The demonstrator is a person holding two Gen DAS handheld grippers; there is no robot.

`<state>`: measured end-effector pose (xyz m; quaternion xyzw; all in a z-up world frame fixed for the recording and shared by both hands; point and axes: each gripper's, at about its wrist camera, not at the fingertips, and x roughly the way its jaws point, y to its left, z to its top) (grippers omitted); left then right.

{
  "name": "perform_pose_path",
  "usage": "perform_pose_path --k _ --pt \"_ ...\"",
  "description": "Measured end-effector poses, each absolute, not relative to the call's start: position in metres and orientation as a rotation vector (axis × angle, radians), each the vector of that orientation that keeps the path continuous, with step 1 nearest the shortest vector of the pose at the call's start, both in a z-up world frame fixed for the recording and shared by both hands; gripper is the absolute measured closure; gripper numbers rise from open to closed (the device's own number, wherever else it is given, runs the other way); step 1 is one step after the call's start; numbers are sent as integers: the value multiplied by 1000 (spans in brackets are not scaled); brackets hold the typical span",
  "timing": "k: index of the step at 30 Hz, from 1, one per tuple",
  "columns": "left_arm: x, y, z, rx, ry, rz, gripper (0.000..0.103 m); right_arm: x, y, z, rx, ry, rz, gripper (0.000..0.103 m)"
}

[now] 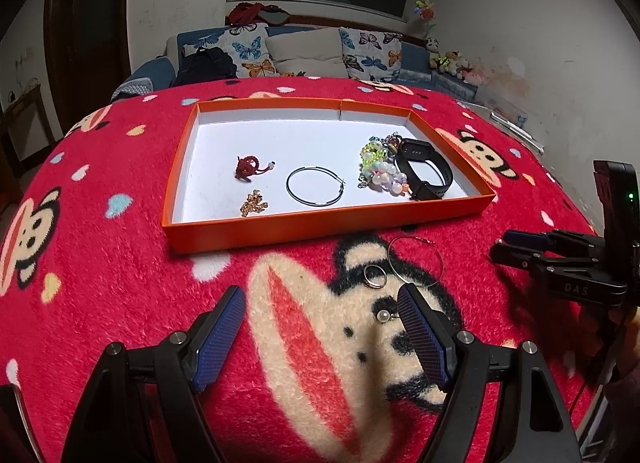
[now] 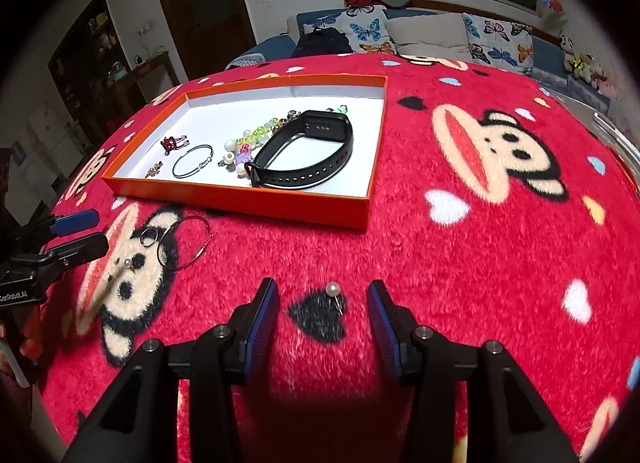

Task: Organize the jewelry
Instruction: 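Grasp the pearl stud earring with the right tool while the left tool moves to the small silver ring, then grasp the small silver ring with the left tool while the right tool holds the pearl earring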

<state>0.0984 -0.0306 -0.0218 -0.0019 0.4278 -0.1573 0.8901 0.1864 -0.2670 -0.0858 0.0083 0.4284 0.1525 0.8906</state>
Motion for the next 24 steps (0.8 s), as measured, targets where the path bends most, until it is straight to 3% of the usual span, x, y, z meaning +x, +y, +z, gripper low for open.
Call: perform_pose_path --k 2,5,12,14,20,24 --pt "99 -32 -23 2 889 -328 20 187 -265 -86 1 884 313 54" --pt "99 -34 -23 3 885 -345 20 188 -263 -86 -27 881 293 73" --pt "99 -42 -21 -15 869 -435 23 189 -262 -86 -55 879 285 91" --pt "102 -47 -21 -9 872 -457 36 189 -261 -86 -64 877 283 93" --pt "109 -63 -31 58 891 -495 61 187 -260 -85 -48 867 296 93" --pt "113 -74 -39 138 899 -502 69 187 -261 -84 -35 866 303 93"
